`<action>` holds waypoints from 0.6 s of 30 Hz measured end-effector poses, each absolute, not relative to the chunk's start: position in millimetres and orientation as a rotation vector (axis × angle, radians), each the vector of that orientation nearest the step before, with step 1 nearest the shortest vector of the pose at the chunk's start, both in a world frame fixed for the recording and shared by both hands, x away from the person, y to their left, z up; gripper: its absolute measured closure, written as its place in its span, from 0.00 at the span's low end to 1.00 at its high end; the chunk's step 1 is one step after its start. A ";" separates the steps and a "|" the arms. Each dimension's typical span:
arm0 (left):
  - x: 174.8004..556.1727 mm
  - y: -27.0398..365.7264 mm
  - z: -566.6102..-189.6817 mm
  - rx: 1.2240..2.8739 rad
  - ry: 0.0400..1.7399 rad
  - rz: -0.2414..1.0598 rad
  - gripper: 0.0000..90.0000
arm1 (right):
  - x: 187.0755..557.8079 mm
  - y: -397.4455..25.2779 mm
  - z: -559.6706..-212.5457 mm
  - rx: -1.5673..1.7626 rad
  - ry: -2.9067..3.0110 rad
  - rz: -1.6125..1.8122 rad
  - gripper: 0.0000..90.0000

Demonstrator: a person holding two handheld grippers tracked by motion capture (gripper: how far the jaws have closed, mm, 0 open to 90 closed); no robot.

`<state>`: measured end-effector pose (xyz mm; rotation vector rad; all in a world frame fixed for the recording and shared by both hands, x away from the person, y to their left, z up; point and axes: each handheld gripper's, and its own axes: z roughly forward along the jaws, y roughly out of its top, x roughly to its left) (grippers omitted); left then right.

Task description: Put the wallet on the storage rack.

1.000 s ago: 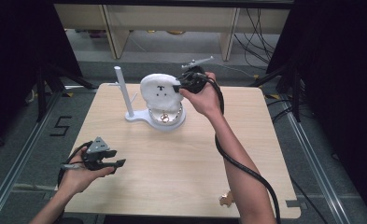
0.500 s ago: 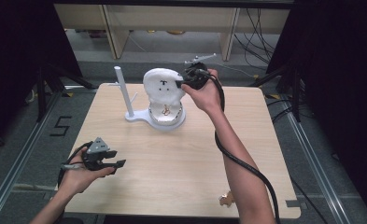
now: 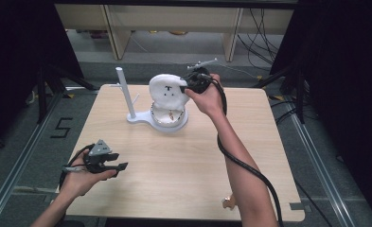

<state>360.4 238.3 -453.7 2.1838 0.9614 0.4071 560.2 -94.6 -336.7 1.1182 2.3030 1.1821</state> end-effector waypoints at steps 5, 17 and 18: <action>360.1 237.2 -455.2 2.175 0.969 0.404 0.52 | 561.7 -92.1 -344.0 1.114 2.331 1.135 0.89; 359.7 237.1 -457.4 2.182 0.969 0.397 0.52 | 566.5 -84.5 -358.3 1.119 2.405 0.991 0.87; 359.7 237.1 -457.4 2.182 0.969 0.397 0.52 | 567.3 -84.1 -358.8 1.111 2.413 0.980 0.87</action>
